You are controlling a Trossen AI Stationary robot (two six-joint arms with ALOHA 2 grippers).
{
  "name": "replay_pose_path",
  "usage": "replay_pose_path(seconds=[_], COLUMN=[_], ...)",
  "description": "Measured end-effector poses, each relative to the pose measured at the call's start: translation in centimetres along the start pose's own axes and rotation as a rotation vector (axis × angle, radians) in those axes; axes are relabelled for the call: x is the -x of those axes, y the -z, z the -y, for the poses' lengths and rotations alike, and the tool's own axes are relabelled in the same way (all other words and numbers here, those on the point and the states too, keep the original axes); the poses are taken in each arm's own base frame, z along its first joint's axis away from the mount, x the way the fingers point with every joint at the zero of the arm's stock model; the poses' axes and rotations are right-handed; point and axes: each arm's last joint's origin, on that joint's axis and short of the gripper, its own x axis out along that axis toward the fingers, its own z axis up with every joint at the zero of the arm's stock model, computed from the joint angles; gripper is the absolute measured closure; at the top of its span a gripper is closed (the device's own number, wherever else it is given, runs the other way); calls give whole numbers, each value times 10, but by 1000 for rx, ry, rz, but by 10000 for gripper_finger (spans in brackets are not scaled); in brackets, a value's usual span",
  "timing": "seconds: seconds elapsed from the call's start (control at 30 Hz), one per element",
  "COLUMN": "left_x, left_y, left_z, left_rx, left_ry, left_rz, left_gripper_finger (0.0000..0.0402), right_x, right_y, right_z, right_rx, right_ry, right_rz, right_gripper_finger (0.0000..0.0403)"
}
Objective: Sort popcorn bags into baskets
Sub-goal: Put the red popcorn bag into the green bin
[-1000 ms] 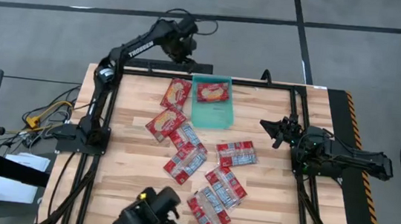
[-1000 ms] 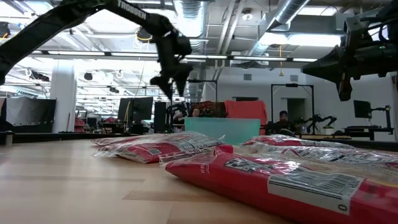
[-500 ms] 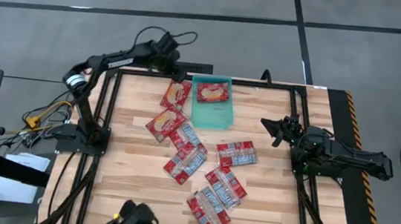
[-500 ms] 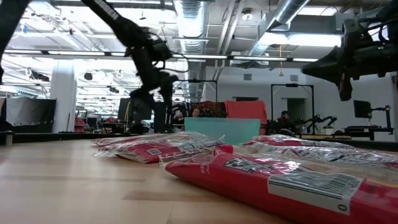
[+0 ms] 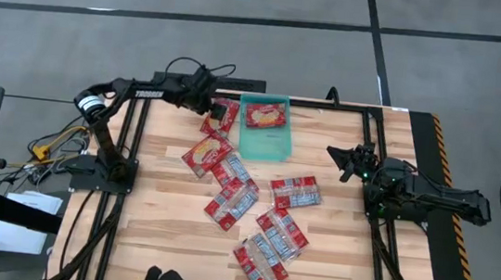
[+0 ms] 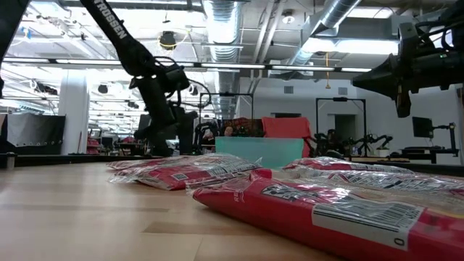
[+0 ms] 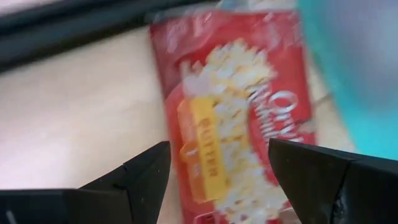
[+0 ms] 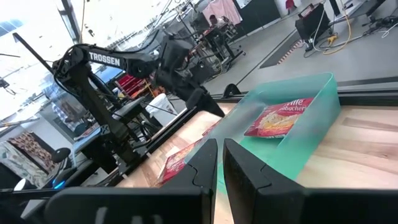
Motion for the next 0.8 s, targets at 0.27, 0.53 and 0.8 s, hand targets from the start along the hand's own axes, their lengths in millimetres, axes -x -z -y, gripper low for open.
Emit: replay_pose_path(seconds=[0.27, 0.53, 0.8], left_x=[-19, -26, -31], left_y=[22, 30, 36], left_z=[-8, -8, -11], left_rx=[62, 68, 77], left_ry=[7, -28, -47], left_rz=[-25, -64, -86], left_gripper_finger=[145, 235, 390], right_x=[0, 0, 0], right_y=[0, 0, 0], right_z=[0, 0, 0], right_rx=[0, -1, -2], right_ry=[-1, -1, -2], right_rz=[0, 2, 2], right_gripper_finger=[349, 349, 349])
